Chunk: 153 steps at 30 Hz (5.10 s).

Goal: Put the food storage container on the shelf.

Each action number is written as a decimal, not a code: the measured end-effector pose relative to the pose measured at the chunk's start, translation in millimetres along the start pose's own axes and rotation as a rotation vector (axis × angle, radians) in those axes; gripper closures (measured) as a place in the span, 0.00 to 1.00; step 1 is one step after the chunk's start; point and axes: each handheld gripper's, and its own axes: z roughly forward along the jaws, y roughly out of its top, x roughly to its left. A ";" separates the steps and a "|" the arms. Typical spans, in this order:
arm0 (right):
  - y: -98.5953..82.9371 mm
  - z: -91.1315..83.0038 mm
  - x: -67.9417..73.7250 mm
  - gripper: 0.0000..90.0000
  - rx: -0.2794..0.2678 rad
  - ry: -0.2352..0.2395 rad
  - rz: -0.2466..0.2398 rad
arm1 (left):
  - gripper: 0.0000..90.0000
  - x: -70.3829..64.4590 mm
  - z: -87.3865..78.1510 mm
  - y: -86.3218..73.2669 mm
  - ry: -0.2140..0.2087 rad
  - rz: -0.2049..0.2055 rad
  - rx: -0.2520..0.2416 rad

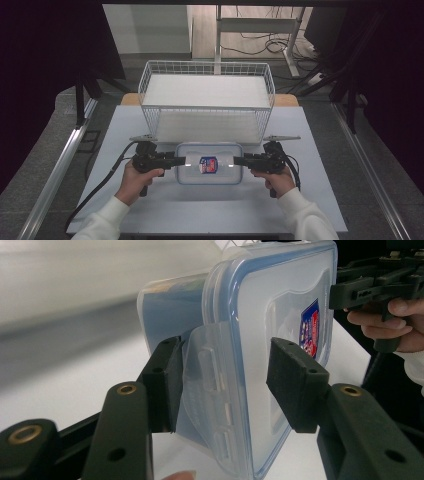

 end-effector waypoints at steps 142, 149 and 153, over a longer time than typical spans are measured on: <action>47.9 187.6 29.3 0.99 0.048 -0.317 -0.316 | 0.26 -9.4 -23.1 -71.1 0.171 0.228 0.132; 53.2 198.7 28.5 0.99 0.035 -0.321 -0.298 | 0.26 -8.8 -23.6 -71.0 0.172 0.231 0.135; 53.5 198.8 27.2 0.99 0.032 -0.323 -0.295 | 0.26 -8.4 -22.9 -71.1 0.173 0.233 0.137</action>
